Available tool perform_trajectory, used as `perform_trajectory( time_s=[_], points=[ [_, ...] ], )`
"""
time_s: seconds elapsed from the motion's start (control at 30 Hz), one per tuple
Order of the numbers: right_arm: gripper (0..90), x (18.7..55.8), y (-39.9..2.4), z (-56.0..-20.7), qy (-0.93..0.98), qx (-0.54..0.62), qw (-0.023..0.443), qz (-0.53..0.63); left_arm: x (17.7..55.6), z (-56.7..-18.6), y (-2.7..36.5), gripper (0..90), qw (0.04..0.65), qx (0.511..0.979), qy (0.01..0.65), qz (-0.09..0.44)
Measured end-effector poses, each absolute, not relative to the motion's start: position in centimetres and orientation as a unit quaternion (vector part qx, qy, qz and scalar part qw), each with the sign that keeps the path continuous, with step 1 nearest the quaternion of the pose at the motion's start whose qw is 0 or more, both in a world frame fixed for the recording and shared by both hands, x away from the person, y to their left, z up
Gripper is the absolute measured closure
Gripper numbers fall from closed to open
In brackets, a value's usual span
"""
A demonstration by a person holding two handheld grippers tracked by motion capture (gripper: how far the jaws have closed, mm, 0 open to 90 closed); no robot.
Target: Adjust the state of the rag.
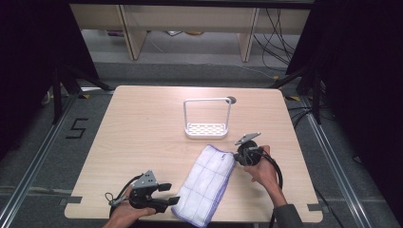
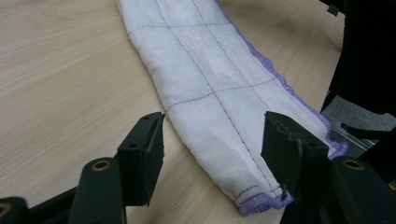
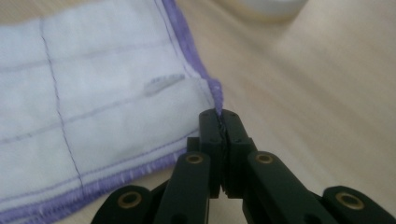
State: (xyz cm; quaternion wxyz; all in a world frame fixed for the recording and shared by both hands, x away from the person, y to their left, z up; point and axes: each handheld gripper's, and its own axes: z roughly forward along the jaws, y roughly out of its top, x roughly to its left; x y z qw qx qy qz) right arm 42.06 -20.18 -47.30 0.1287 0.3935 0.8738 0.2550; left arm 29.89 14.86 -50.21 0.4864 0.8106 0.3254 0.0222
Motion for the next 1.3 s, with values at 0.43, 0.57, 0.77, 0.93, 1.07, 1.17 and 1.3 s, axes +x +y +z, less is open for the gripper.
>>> perform_trajectory(
  time_s=[0.43,0.57,0.77,0.93,1.07,1.17,1.3],
  points=[
    [88.9,44.5,-19.2,-47.4,0.892,0.392,0.121,0.19,30.8,-49.9,15.4,36.9,0.487,0.802,0.344,0.044],
    [75.5,44.5,-19.6,-48.0,0.886,0.406,0.122,0.187,31.9,-49.7,15.1,36.6,0.489,0.796,0.353,0.056],
    [50.0,44.1,-20.7,-46.3,0.855,0.443,0.155,0.221,35.7,-49.4,13.4,35.9,0.482,0.796,0.359,0.076],
    [46.6,43.5,-21.1,-46.3,0.841,0.455,0.157,0.248,39.0,-49.3,11.7,37.0,0.473,0.799,0.362,0.081],
    [42.9,43.3,-21.0,-46.7,0.838,0.464,0.144,0.249,41.3,-49.4,9.8,36.8,0.463,0.805,0.366,0.056],
    [41.5,43.5,-20.5,-47.6,0.842,0.469,0.134,0.233,43.3,-49.5,8.1,37.1,0.435,0.824,0.355,0.07],
    [40.7,43.6,-20.2,-47.8,0.844,0.467,0.134,0.229,44.6,-49.9,6.7,37.3,0.433,0.823,0.363,0.06]
  ],
)
